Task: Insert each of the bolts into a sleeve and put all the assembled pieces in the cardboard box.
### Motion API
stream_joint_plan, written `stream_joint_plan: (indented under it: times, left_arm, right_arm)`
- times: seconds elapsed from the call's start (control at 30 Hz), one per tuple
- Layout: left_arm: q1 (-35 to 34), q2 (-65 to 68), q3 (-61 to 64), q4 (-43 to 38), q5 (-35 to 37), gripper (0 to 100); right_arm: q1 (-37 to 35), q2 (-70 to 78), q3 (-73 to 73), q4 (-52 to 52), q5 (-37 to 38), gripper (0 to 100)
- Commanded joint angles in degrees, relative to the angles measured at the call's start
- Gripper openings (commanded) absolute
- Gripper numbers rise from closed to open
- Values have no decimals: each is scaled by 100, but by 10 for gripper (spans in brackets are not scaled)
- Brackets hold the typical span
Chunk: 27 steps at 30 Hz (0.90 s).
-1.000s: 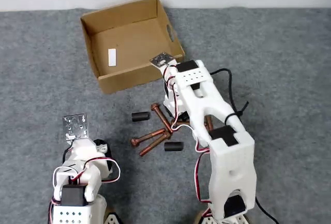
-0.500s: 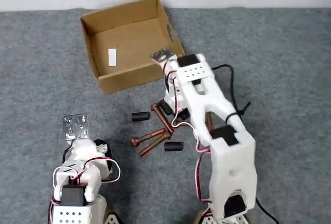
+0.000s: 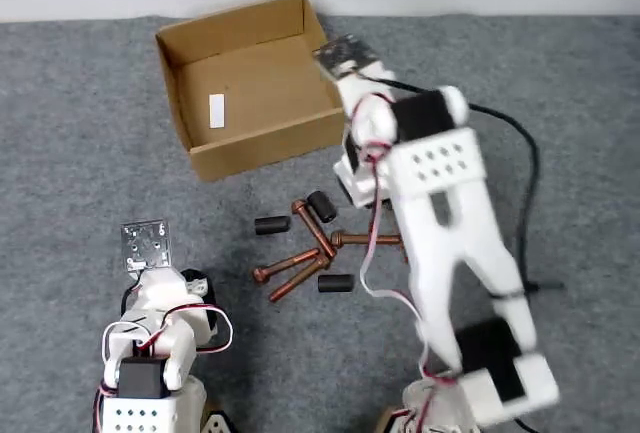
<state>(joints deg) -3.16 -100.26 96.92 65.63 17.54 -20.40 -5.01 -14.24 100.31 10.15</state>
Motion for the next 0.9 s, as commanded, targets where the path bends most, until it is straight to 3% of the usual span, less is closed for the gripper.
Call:
stream_joint_plan:
  times: [0.0,0.37,0.6,0.87]
  left_arm:
    - [0,-44,-22,35,35,6]
    - [0,-44,-22,35,35,6]
    - [9,-44,-22,35,35,6]
    - [598,-44,-22,35,35,7]
  right_arm:
    - [189,-1174,369,251,-229,9]
    - [804,-3248,3007,75,-431,9]
    - [840,-4110,4220,-760,-2163,9]
    - [875,-5042,4484,-831,-2215,10]
